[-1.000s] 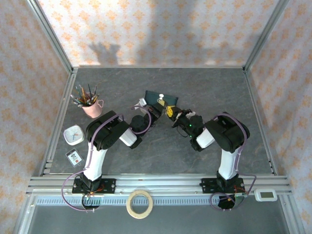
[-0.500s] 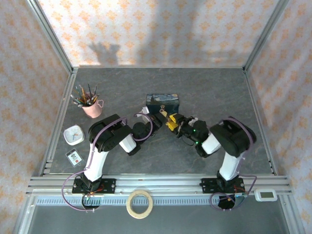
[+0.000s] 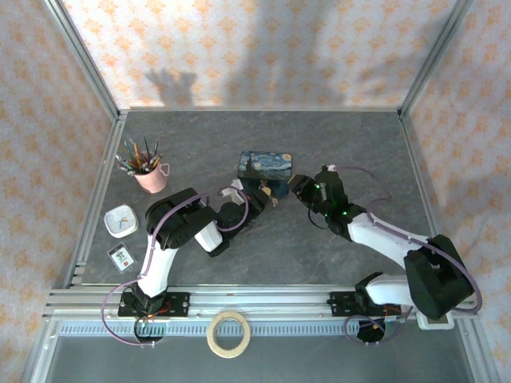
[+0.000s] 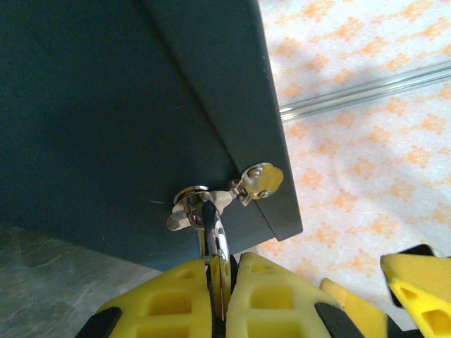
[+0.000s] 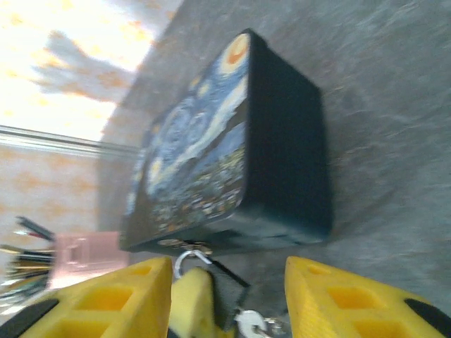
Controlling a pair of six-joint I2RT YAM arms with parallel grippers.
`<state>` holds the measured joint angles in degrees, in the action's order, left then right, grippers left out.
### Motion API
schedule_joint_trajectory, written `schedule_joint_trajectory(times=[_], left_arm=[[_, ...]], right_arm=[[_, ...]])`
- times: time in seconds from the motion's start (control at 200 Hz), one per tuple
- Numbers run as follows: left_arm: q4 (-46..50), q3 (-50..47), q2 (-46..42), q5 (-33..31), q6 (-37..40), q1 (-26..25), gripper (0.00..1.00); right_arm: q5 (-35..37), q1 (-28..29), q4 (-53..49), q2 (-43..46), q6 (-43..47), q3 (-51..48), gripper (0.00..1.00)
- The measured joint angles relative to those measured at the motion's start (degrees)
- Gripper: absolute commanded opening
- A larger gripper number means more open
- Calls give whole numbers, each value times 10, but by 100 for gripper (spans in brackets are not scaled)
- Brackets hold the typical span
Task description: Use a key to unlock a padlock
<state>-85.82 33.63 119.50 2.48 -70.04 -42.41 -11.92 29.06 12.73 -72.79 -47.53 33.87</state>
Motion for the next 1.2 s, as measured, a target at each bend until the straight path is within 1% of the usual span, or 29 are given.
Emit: schedule_joint_trajectory(times=[0.12, 0.235, 0.405, 0.53, 0.611, 0.681, 0.711, 0.851, 1.016, 1.101, 1.201], left_arm=[[24, 0, 0, -8, -2, -7, 0], [51, 1, 0, -16, -1, -9, 0], [81, 4, 0, -22, 0, -9, 21], [91, 9, 0, -27, -3, -9, 41], [83, 8, -1, -27, -6, -7, 46], [79, -3, -7, -24, -9, -6, 50], [75, -12, -13, -24, -10, -6, 54], [72, -86, -70, -21, -22, 2, 58], [81, -160, -146, -21, -33, 19, 59], [81, -185, -177, -17, -37, 40, 59], [90, -195, -202, -5, -36, 78, 59]], right_arm=[[19, 0, -61, 0, 54, 8, 46], [21, 0, -94, 0, 87, 23, 47], [21, 4, -112, 0, 129, 55, 48], [21, 18, -119, -3, 154, 70, 48], [21, 28, -121, -9, 170, 76, 49], [24, 40, -132, -16, 186, 82, 53], [26, 46, -137, -20, 193, 88, 54], [40, 84, -176, -65, 237, 140, 55], [68, 133, -230, -141, 290, 219, 55], [95, 161, -264, -189, 319, 262, 55], [139, 195, -307, -252, 354, 312, 55]])
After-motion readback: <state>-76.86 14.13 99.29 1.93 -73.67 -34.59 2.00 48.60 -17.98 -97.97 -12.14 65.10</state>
